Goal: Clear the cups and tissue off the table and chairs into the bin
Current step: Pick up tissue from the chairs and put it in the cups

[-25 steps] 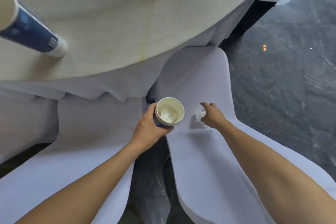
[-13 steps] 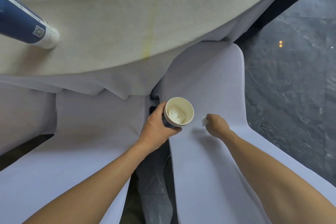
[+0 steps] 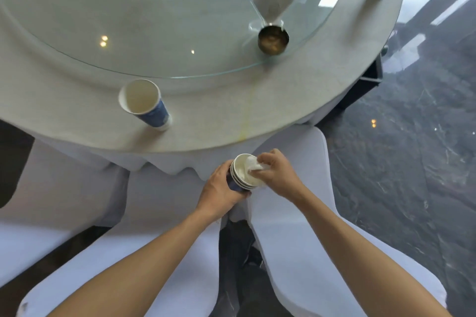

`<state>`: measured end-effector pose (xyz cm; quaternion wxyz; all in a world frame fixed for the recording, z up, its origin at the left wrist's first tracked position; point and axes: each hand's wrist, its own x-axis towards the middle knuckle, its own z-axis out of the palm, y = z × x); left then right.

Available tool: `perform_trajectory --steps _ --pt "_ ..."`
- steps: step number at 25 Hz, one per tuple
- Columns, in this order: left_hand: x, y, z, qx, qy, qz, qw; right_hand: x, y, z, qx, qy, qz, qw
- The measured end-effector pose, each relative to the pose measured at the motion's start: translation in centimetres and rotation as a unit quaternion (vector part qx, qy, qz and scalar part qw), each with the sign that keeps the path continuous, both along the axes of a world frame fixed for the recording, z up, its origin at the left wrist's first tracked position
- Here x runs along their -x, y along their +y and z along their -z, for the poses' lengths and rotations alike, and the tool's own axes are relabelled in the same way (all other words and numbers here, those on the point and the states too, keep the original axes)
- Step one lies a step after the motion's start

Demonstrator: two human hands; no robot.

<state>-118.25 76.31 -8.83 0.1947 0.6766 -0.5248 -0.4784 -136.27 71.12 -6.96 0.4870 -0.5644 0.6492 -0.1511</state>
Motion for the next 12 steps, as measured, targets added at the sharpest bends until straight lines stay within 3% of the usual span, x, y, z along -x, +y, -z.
perform_trajectory --steps 2,3,7,12 --pt "-2.1 0.5 -2.2 0.021 0.003 -0.001 1.0 -3.1 0.3 -1.8 0.053 0.136 -0.086 0.986" --pt "-3.2 0.8 -3.0 0.029 0.004 -0.005 1.0 -4.5 0.5 -2.6 0.067 0.158 -0.113 0.979" --pt "-8.1 2.5 -5.1 0.058 -0.006 -0.034 0.998 -10.2 1.0 -6.0 0.078 0.144 -0.193 0.967" --pt "-13.5 3.4 -6.5 0.083 -0.008 -0.083 0.993 -16.2 1.2 -7.2 0.027 0.169 -0.319 0.932"
